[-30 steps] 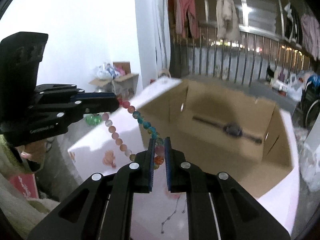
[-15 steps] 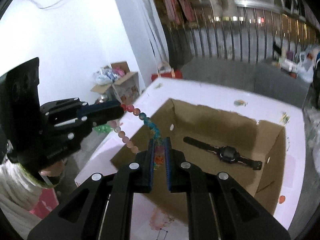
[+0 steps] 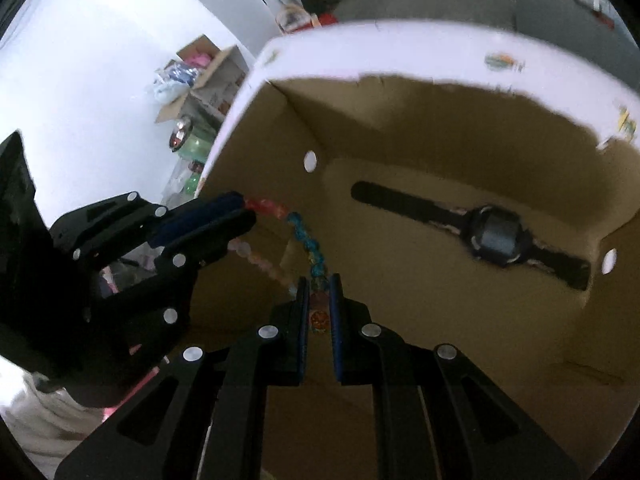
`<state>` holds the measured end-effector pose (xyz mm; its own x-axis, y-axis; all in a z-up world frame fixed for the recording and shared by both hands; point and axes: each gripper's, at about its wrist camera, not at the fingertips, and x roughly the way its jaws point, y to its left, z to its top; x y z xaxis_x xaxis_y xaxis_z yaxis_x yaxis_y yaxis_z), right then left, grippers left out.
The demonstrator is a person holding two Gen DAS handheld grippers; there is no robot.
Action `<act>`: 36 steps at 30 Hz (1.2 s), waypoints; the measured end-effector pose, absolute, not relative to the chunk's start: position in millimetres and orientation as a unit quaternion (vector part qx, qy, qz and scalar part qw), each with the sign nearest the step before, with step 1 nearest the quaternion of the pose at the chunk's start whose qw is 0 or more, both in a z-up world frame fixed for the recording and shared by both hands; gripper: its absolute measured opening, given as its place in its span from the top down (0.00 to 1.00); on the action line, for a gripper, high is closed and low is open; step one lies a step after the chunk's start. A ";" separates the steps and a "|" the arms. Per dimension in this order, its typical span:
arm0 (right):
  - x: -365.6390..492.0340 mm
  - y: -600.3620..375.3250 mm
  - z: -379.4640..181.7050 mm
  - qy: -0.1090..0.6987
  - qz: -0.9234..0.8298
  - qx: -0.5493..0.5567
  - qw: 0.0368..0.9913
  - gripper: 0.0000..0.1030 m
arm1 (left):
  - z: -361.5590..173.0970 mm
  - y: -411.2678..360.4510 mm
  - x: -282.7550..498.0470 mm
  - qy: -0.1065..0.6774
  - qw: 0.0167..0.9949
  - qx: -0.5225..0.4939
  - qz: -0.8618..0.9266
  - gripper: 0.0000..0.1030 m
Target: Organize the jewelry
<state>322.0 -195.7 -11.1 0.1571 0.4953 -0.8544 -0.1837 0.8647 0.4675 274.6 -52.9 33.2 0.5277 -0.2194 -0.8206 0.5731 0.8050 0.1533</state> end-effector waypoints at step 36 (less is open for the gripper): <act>163.4 -245.6 77.4 0.361 0.198 0.042 0.911 0.51 | 101.4 -5.3 139.8 0.272 0.914 0.134 -0.270 0.54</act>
<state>163.4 -245.6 77.4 0.6619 0.3902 -0.6400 -0.3297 0.9184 0.2190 139.8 -5.3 101.4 0.7070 -0.4200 -0.5690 0.5661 0.8184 0.0993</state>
